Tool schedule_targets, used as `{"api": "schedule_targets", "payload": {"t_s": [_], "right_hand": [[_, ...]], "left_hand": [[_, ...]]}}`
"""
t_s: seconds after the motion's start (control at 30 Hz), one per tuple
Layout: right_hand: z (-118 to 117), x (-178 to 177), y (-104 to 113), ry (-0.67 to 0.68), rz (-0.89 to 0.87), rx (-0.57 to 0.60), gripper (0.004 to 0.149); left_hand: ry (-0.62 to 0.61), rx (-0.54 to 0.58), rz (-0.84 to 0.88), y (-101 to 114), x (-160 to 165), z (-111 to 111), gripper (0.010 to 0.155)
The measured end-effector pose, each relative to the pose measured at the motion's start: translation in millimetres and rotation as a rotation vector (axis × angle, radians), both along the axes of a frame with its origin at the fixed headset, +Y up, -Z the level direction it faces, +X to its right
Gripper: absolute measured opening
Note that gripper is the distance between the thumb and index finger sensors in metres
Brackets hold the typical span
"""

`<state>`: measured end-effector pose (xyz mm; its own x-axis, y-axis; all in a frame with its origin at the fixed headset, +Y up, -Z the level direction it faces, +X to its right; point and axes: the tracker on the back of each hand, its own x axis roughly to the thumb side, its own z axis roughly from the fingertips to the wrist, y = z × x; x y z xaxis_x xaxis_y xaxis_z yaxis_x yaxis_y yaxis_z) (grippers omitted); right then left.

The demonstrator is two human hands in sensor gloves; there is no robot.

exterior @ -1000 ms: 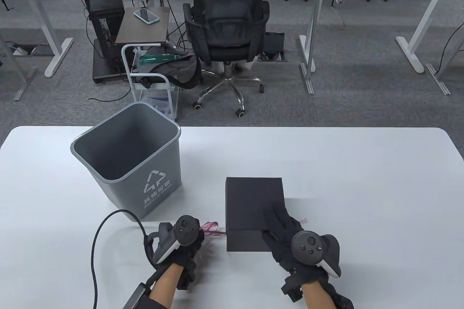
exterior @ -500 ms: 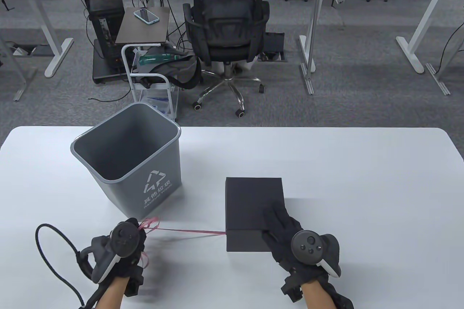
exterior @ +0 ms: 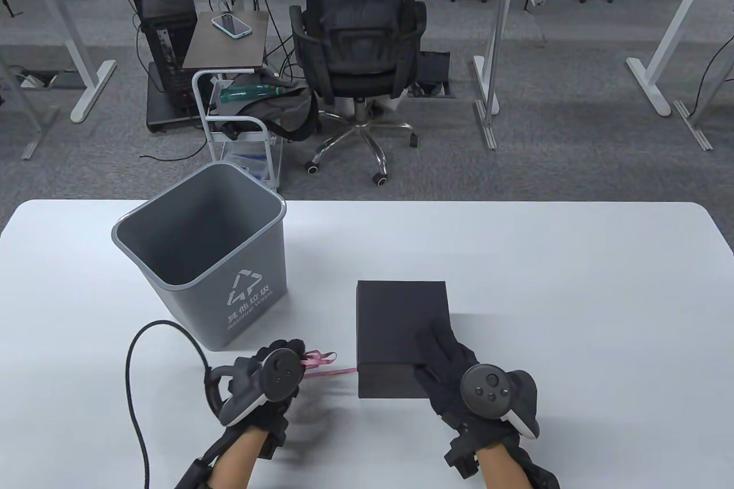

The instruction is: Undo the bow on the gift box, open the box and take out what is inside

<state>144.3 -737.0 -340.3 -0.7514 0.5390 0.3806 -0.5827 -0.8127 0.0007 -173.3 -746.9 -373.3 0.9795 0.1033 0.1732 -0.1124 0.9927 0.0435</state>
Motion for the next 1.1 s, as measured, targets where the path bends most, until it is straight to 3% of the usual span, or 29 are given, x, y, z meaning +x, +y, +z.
{"api": "schedule_targets", "payload": {"t_s": [0.27,0.43,0.5,0.6,0.67,0.77,0.87,1.1], "right_hand": [[-1,0,0,0.006,0.004,-0.004,0.066],[-1,1,0,0.007,0.007,-0.005,0.066],[-2,1,-1,0.006,0.007,-0.004,0.066],[-2,1,-2,0.006,0.004,-0.005,0.066],[-2,1,-2,0.006,0.006,-0.006,0.066],[-2,1,-3,0.005,0.004,-0.005,0.066],[-2,1,-3,0.004,0.006,-0.005,0.066],[-2,1,-3,0.004,0.006,-0.005,0.066]], "left_hand": [[-0.033,-0.059,-0.121,-37,37,-27,0.039],[-0.118,-0.174,-0.019,-50,31,-34,0.044],[-0.144,-0.242,-0.022,-50,27,-34,0.052],[-0.198,-0.448,0.038,-57,25,-34,0.079],[-0.201,-0.411,-0.012,-60,27,-35,0.085],[-0.199,-0.259,-0.114,-58,36,-36,0.069],[-0.233,-0.118,-0.114,-57,43,-32,0.041],[-0.268,-0.133,-0.152,-60,51,-19,0.039]]}}
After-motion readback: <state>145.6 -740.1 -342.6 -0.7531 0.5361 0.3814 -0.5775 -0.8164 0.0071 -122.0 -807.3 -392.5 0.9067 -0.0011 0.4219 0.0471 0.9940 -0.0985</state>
